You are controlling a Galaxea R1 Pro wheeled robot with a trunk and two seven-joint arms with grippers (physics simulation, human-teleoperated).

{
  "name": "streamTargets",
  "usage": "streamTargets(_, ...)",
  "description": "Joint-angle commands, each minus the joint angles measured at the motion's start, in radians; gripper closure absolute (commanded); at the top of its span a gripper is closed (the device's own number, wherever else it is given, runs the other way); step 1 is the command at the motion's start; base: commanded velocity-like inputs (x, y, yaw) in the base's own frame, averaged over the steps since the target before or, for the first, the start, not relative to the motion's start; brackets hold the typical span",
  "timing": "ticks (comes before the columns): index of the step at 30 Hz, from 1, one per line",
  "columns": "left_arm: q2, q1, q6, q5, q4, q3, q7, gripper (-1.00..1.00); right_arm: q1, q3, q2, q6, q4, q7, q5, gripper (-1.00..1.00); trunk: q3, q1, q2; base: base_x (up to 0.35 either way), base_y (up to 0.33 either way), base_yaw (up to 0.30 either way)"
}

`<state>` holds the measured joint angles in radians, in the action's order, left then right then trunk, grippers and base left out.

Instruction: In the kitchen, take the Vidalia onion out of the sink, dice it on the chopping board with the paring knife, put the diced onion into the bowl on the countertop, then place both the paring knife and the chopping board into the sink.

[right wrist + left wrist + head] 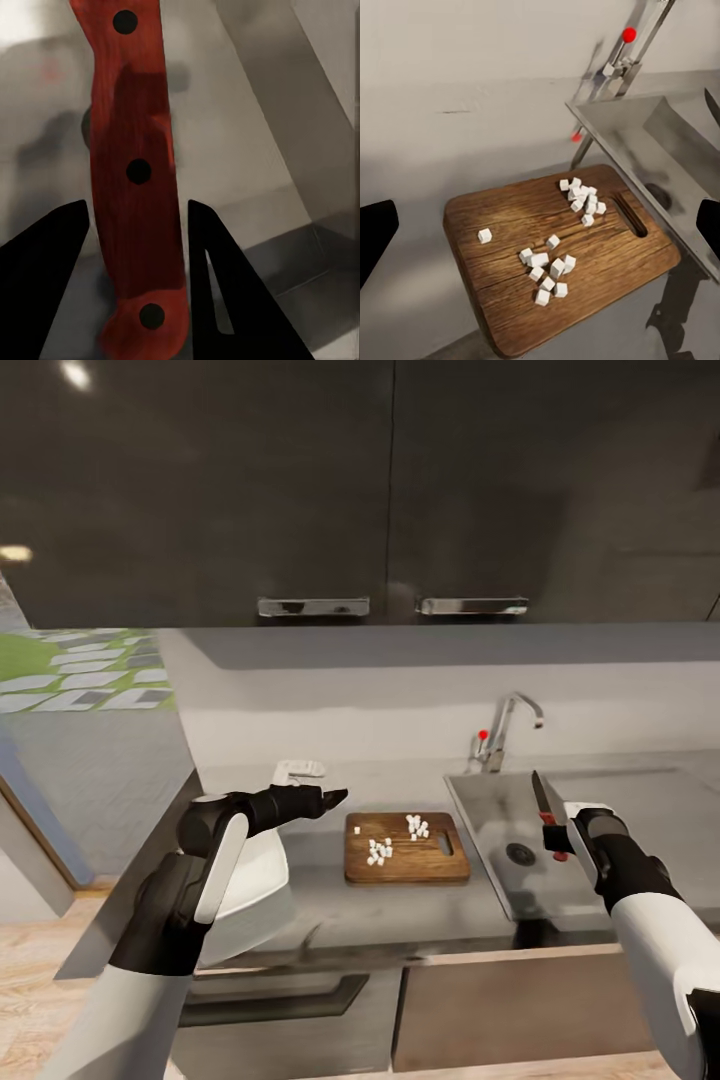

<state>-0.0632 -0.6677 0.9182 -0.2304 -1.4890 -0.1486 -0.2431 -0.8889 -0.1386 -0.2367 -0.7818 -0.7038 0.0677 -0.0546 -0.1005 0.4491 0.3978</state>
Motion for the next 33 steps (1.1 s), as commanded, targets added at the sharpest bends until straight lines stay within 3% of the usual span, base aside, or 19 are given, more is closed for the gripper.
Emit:
streamTargets(1,-0.001,-0.001,0.005,0.002,-0.001,0.001,-0.004,-1.00,-0.001,-0.001,0.000,-0.005,-0.001,-0.002,-0.005,1.00,-0.002,0.001,0.002,0.144,-0.165,0.000)
streamTargets(20,0.000,-0.001,0.004,0.002,-0.001,0.006,-0.004,-1.00,-0.001,-0.003,0.014,-0.003,0.144,0.014,-0.004,1.00,-0.002,0.001,0.002,0.084,-0.073,0.000)
streamTargets(28,-0.001,-0.001,0.005,0.002,-0.001,0.009,-0.004,-1.00,-0.001,-0.003,0.035,0.000,0.176,0.016,-0.004,1.00,-0.002,0.001,0.002,0.000,-0.001,0.000)
streamTargets(33,-0.001,-0.001,0.004,0.002,-0.001,0.009,-0.004,-1.00,-0.001,-0.001,0.058,0.000,0.179,0.017,-0.004,1.00,-0.002,0.001,0.002,0.084,-0.218,0.000)
